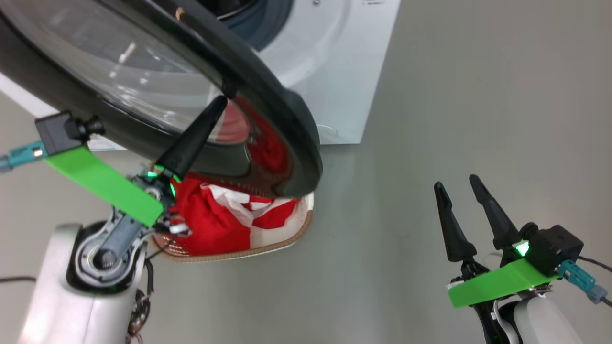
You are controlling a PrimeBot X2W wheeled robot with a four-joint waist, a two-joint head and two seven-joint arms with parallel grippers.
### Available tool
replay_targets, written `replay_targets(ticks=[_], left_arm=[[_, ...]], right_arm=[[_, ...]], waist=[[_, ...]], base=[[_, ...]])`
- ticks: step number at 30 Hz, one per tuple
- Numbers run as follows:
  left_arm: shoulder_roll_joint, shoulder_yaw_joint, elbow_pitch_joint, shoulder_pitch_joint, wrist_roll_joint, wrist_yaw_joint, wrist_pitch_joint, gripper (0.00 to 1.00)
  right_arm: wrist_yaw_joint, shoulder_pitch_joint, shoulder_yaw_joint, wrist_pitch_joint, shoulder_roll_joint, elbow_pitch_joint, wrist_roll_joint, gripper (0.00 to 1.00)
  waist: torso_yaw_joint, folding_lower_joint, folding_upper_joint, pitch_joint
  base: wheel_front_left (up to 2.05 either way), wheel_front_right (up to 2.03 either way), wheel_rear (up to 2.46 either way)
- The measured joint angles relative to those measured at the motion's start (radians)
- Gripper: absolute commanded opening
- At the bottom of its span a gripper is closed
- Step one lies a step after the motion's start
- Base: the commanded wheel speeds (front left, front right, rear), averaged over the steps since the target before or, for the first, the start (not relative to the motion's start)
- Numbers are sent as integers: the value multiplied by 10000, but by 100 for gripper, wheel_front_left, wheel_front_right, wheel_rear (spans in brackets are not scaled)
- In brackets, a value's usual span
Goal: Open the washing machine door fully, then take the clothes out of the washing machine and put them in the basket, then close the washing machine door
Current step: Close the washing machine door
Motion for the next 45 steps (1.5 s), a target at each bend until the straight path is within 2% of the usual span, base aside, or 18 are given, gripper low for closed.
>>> replay_targets(ticks=[10, 18, 28, 34, 45], left_arm=[[757, -1051, 1047, -1486, 176, 0, -1636, 0], [1152, -1701, 2025, -2589, 412, 0, -3358, 0], [1578, -2579, 2502, -3102, -98, 0, -4243, 0], [1795, -2938, 2420, -2652, -546, 0, -4596, 0], [2115, -3308, 2242, 317, -1191, -2, -5551, 0]], right_arm=[[0, -189, 140, 0, 0, -84, 366, 100], [0, -325, 198, 0, 2, -155, 443, 100], [0, -325, 159, 0, 2, -159, 510, 100], [0, -261, 19, 0, 2, -146, 508, 100], [0, 566, -378, 0, 15, 40, 255, 100]], waist=[[-684, 0, 0, 413], [-1135, 0, 0, 606], [-1308, 0, 0, 577], [-1153, 0, 0, 281], [-579, 0, 0, -617]], base=[[0, 0, 0], [0, 0, 0], [0, 0, 0], [0, 0, 0], [0, 0, 0]])
